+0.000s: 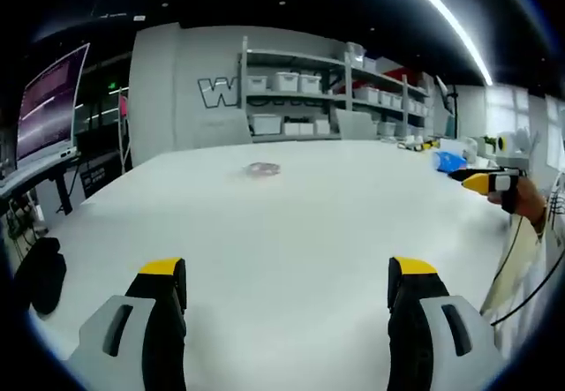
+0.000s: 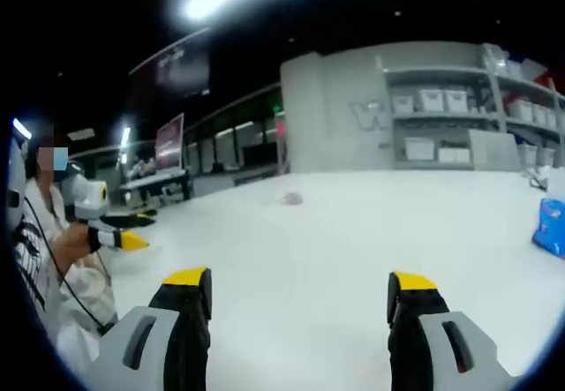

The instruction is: Open the resealable bag by pulling the two sides of the seal apart until the entire bag opening is separated and visibly accessible.

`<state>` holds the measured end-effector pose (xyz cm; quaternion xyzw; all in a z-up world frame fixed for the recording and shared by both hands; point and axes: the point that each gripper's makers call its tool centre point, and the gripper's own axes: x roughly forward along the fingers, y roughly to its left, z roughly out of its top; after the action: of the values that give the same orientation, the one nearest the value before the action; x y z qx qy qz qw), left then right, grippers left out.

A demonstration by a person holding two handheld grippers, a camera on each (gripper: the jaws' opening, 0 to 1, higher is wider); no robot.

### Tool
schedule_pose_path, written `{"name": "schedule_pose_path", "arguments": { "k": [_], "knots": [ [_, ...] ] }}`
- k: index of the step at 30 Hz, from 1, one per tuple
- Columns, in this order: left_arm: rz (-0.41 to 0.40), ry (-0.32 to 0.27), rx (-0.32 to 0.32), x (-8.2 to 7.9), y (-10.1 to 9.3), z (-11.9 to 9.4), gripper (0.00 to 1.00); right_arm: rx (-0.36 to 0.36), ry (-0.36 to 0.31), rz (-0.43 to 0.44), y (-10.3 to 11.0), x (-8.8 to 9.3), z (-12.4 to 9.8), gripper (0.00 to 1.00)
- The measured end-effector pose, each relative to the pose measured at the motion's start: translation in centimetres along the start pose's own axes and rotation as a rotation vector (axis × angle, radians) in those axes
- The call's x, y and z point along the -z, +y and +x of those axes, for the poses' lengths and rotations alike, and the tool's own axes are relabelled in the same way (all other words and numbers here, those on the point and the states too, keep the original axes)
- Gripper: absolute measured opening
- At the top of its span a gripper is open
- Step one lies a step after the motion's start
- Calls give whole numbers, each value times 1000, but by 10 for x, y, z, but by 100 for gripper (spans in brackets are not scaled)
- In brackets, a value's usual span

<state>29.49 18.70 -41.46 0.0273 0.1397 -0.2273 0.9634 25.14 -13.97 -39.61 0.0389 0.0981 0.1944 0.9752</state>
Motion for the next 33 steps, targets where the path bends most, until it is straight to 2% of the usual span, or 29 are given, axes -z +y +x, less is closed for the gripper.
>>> {"name": "schedule_pose_path", "arguments": {
  "k": [17, 33],
  "knots": [
    [-7, 15, 11, 7, -4, 3, 93, -23, 11, 33, 3, 9, 3, 80],
    [-8, 18, 15, 8, -5, 4, 93, -29, 21, 24, 6, 11, 5, 79]
  ]
}}
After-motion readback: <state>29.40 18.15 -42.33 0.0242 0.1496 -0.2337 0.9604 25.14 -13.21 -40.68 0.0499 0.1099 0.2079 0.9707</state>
